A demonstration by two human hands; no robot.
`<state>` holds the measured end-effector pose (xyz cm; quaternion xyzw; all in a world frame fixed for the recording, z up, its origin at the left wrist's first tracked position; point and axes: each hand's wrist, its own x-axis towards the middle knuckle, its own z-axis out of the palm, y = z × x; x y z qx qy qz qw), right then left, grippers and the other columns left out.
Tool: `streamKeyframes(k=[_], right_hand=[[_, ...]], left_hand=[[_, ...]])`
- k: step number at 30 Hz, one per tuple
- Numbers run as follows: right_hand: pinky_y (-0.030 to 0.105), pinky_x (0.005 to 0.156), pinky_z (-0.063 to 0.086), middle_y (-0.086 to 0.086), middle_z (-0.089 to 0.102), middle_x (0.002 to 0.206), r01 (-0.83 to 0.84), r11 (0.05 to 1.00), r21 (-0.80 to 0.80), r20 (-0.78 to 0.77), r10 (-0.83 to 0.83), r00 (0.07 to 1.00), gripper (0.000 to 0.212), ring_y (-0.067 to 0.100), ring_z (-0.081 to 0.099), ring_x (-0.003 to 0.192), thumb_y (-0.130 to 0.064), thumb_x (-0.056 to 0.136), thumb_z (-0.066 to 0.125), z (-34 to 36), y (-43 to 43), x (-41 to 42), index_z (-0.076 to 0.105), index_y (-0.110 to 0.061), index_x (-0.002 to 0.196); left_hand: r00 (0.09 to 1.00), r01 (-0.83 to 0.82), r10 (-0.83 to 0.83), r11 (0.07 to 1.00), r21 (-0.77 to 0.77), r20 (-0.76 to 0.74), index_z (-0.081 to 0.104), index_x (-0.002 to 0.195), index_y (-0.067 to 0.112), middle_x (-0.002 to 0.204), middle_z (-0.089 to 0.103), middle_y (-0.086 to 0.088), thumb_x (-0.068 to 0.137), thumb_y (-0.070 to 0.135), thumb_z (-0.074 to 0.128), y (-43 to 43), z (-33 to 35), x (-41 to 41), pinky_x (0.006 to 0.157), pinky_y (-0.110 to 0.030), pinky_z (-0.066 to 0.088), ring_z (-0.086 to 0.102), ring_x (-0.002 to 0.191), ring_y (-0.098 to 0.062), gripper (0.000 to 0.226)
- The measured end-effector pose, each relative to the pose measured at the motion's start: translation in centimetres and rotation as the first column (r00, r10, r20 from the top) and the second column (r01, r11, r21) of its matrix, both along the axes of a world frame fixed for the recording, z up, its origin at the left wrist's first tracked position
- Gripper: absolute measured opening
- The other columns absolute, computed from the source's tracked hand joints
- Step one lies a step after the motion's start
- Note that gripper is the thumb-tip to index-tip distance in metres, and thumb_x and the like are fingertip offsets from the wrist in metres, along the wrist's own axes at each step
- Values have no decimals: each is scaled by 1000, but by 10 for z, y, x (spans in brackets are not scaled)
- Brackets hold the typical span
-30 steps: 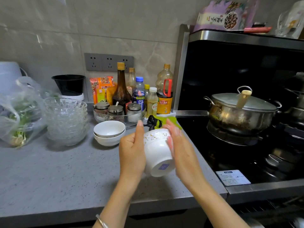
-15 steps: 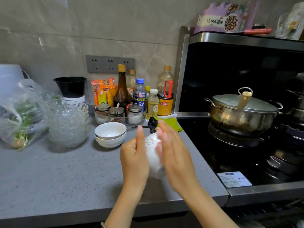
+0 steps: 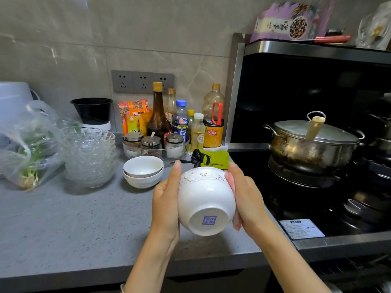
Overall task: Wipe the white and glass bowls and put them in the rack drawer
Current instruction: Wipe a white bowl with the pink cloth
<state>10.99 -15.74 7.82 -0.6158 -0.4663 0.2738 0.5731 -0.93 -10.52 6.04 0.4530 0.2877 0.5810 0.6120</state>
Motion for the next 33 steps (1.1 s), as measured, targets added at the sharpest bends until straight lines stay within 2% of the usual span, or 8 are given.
streamKeyframes(k=[7, 13, 17, 20, 25, 28, 30, 33], right_hand=[[18, 33, 22, 16, 39, 51, -36, 995, 92, 75, 29, 997, 66, 15, 36, 32, -40, 100, 39, 13, -5, 5, 42, 13, 60], [32, 48, 26, 1, 43, 41, -70, 979, 192, 336, 2, 942, 58, 17, 44, 44, -53, 86, 42, 7, 2, -1, 38, -11, 45], [37, 59, 46, 4, 67, 76, -35, 951, 307, 250, -45, 967, 57, 15, 65, 71, -60, 88, 33, -7, 4, -6, 66, -16, 78], [26, 104, 39, -23, 52, 135, -121, 938, 326, 257, 35, 966, 42, -3, 43, 129, -53, 95, 31, -15, -1, -21, 52, -39, 129], [29, 117, 19, -10, 39, 150, -64, 899, 433, 735, -311, 602, 54, 5, 25, 143, -45, 102, 17, -21, 2, -28, 43, -22, 143], [23, 110, 32, -14, 46, 144, -104, 904, 414, 579, -174, 797, 46, -2, 34, 137, -46, 100, 25, -18, 2, -19, 49, -30, 136], [10, 96, 38, -20, 50, 138, -139, 921, 365, 206, 65, 976, 38, -10, 42, 127, -47, 94, 34, -15, 1, -16, 50, -41, 128], [10, 97, 38, -18, 49, 138, -142, 933, 331, 71, 125, 990, 50, -13, 41, 126, -59, 87, 33, -18, 0, -19, 48, -41, 131]], left_hand=[[949, 99, -31, 974, 203, -315, 52, 52, 6, 48, 51, 1, 96, 40, 41, 6, 12, -11, 49, -12, 38, 49, 48, -7, 57], [861, 147, 101, 889, 434, -498, 35, 47, -1, 47, 36, -11, 81, 59, 41, 1, 23, -4, 48, -29, 24, 35, 45, -18, 69], [913, -80, 216, 927, 367, -346, 42, 49, -3, 47, 42, -12, 88, 53, 43, -1, 16, 0, 47, -27, 28, 45, 45, -20, 68], [927, -260, 312, 934, 246, -208, 47, 55, -4, 55, 45, -13, 97, 43, 43, 4, 12, 7, 55, -32, 33, 44, 53, -19, 63], [913, -293, 349, 921, 254, -210, 51, 56, -9, 55, 57, -23, 97, 45, 38, -6, 8, 15, 58, -44, 45, 53, 58, -39, 70], [925, -290, 329, 935, 206, -191, 47, 57, -12, 54, 50, -20, 94, 50, 39, -7, 5, 16, 55, -37, 39, 47, 53, -27, 73], [944, -276, 294, 952, 133, -150, 44, 58, -9, 59, 48, -14, 95, 49, 41, -6, 3, 16, 57, -35, 37, 48, 56, -23, 70], [942, -287, 299, 953, 101, -150, 45, 58, -3, 61, 48, -12, 95, 50, 41, -3, -1, 15, 59, -36, 35, 47, 59, -24, 66]])
